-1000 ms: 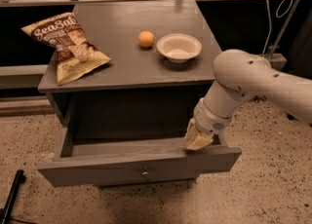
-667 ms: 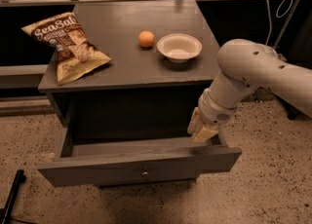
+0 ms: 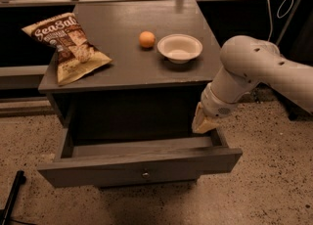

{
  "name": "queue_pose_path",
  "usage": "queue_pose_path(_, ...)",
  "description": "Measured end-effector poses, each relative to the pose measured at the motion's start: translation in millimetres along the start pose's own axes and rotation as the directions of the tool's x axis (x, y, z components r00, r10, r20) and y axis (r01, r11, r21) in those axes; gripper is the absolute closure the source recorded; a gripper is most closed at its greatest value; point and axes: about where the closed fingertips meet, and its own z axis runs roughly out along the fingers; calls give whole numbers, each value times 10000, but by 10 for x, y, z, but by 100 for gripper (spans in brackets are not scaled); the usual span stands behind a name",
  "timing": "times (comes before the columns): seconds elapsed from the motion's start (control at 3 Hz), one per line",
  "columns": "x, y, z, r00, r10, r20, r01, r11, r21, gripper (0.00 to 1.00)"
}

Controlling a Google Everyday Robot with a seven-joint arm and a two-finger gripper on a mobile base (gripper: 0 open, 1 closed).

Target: Open top drawer

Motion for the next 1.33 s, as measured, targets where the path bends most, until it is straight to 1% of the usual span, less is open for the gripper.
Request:
queue_pose_path(0.33,45,-71,106,9999,92,61,-93,9999,67,92)
queue_pose_path(0.67,41,-80,250,9997,157,213,-157,9999,15,100)
queue_pose_path(1.0,-77,78,425,9974,177,699,-153,9993,-351,100)
queue_pose_path(1.33,-254,288,547,9922,81,1244,17,9969,-791,100)
